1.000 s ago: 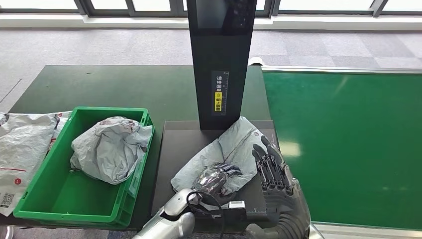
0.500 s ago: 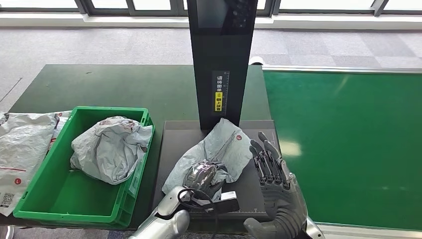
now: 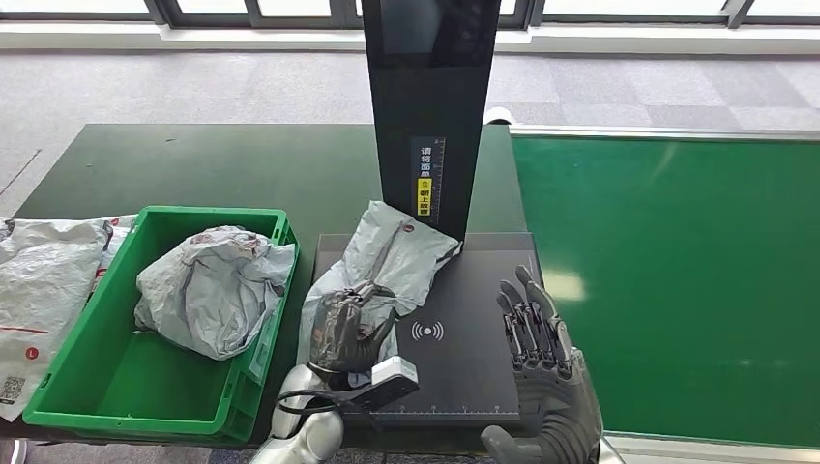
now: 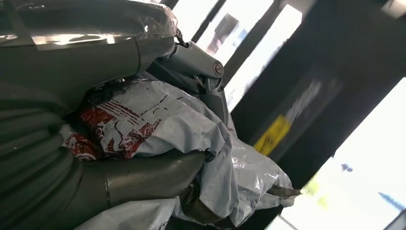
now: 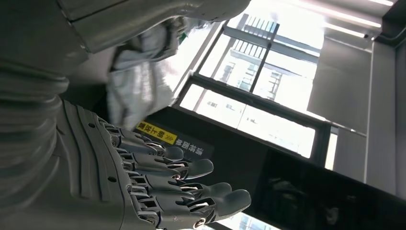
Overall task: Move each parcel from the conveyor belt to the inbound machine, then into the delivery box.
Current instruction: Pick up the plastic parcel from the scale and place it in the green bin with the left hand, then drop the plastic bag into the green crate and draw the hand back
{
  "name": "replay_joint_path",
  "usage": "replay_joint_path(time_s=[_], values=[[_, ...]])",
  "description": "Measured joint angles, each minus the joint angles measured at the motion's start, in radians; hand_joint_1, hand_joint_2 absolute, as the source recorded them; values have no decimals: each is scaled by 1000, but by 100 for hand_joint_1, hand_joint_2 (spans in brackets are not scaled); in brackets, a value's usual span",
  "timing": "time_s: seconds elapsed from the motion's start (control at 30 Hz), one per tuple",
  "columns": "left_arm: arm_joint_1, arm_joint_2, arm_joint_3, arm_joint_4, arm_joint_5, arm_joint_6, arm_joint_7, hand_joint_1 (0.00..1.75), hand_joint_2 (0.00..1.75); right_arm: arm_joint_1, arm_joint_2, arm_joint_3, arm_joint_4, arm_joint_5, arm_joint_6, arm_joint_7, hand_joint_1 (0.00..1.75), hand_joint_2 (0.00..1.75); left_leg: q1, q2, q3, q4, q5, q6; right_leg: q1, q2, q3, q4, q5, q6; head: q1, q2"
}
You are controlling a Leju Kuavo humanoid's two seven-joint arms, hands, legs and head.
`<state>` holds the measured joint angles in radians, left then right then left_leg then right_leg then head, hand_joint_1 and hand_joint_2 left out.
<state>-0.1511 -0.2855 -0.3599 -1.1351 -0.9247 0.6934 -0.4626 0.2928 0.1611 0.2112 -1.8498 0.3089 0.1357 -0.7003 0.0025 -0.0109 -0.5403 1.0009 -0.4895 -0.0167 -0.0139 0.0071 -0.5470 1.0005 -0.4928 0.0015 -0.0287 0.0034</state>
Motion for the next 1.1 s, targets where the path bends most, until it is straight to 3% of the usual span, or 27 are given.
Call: replay_joint_path(time_s=[0.1, 0.17, 0.37, 0.5, 0.6, 0.77, 1.0, 1.1], values=[[94, -6, 75, -226, 66, 8, -159, 175, 175, 14, -17, 15, -1, -24, -32, 0, 0, 175, 0, 0, -2, 0, 0, 0, 0, 0, -2, 0, 0, 0, 0, 0], [145, -10, 121, -365, 106, 9, -216, 175, 175, 18, -28, 25, 0, -39, -47, 0, 0, 175, 0, 0, -2, 0, 0, 0, 0, 0, -2, 0, 0, 0, 0, 0], [255, -20, 245, -746, 327, 8, -235, 175, 175, 20, -70, 60, 1, -74, -78, 0, 0, 175, 0, 0, -2, 0, 0, 0, 0, 0, -2, 0, 0, 0, 0, 0], [283, -25, 338, -873, 494, -5, -237, 175, 175, 19, -90, 82, 2, -81, -96, 0, 0, 175, 0, -1, -2, 0, 0, 0, 0, -1, -1, 0, 0, 0, 0, 0], [285, -24, 399, -871, 542, 1, -236, 175, 175, 18, -94, 87, 2, -65, -93, 0, 0, 175, 0, -1, -1, 0, 0, 1, 0, -2, -1, 0, 0, 0, 0, 0], [231, -10, 467, -714, 534, -37, -204, 175, 175, 25, -92, 87, 2, -34, -78, 0, 0, 175, 0, -2, -1, 0, 1, 0, 0, -3, 0, 0, 0, 0, 0, 0], [198, 2, 498, -610, 533, -44, -203, 175, 175, 35, -90, 87, 2, -27, -70, 0, 0, 175, 0, -1, -1, 0, 1, 0, 0, -2, -1, 0, 1, 0, 0, 0], [191, 4, 505, -586, 497, -71, -159, 175, 175, 38, -88, 87, 2, -15, -68, 0, 0, 175, 0, -2, -1, 1, 1, 0, 0, -2, -1, -1, 1, 0, 0, 0]])
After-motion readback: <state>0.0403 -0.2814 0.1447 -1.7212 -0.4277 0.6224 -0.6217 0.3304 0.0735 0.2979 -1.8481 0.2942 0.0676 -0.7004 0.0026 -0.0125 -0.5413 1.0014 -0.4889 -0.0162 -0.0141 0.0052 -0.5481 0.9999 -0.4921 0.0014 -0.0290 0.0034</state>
